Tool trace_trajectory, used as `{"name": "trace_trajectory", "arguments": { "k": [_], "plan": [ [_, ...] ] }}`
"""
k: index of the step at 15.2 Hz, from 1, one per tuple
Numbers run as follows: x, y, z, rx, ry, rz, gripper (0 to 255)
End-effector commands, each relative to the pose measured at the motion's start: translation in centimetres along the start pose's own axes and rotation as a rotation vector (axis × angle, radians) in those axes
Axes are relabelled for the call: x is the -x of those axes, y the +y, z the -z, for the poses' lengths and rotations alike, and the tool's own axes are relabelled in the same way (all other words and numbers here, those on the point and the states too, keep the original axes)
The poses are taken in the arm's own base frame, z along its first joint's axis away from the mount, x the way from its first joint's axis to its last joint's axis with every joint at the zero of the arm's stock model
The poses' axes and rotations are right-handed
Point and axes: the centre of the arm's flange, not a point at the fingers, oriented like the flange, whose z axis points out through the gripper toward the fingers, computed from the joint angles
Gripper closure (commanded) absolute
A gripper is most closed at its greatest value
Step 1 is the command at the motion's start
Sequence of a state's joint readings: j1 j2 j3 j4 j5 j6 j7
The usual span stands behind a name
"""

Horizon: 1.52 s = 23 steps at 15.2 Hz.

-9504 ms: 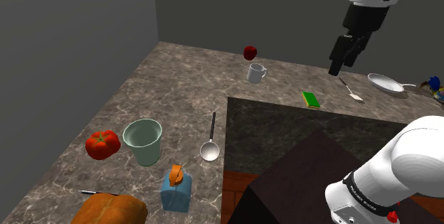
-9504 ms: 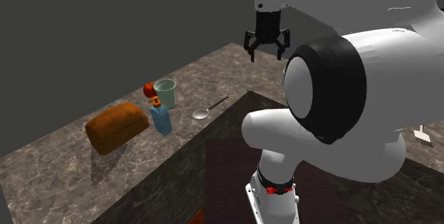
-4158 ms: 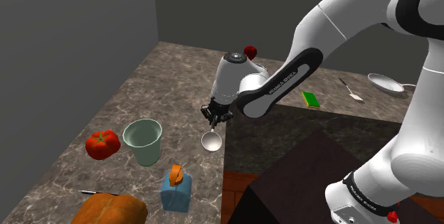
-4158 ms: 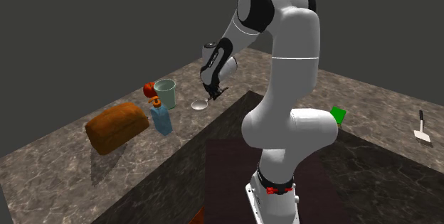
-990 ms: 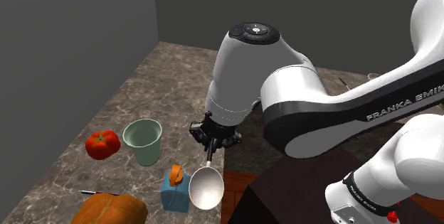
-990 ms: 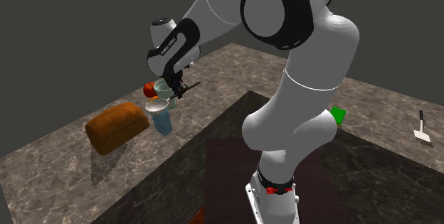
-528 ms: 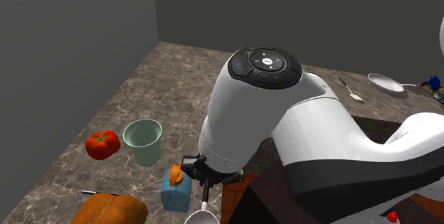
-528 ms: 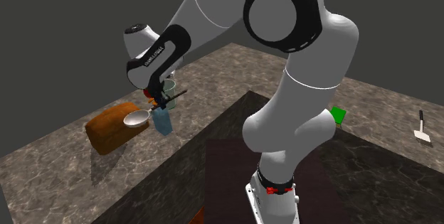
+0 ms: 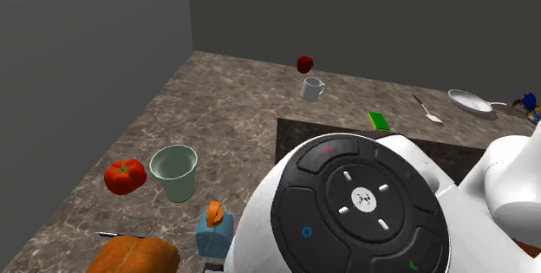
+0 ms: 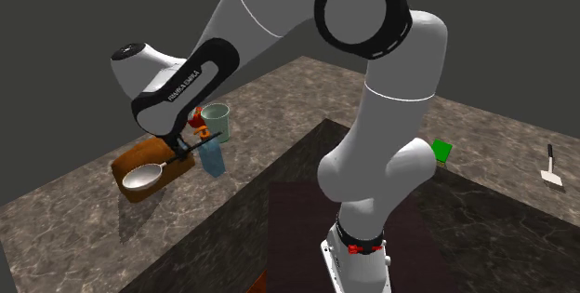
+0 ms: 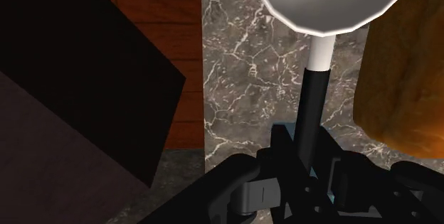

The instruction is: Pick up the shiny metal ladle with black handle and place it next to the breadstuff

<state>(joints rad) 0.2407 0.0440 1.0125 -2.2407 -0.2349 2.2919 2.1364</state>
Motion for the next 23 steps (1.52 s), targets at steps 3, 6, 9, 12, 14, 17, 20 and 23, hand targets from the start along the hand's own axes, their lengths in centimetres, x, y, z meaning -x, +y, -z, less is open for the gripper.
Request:
{"name": "trace_trajectory", "arguments": {
  "k": [3, 6, 9, 12, 14, 17, 20, 23],
  "plan": [
    [5.2, -0.2, 0.5, -0.001, 0.001, -0.003, 255],
    [6.6, -0.1, -0.4, -0.001, 0.001, -0.003, 255],
    [6.8, 0.0, -2.0, -0.001, 0.001, -0.003, 255],
    [7.0, 0.2, -3.5, -0.001, 0.001, -0.003, 255],
    [7.1, 0.3, -4.6, -0.001, 0.001, -0.003, 255],
    [7.2, 0.4, -6.2, -0.001, 0.001, -0.003, 255],
    [7.4, 0.6, -7.7, -0.001, 0.001, -0.003, 255],
    [7.6, 0.7, -9.3, -0.001, 0.001, -0.003, 255]
  ]
}}
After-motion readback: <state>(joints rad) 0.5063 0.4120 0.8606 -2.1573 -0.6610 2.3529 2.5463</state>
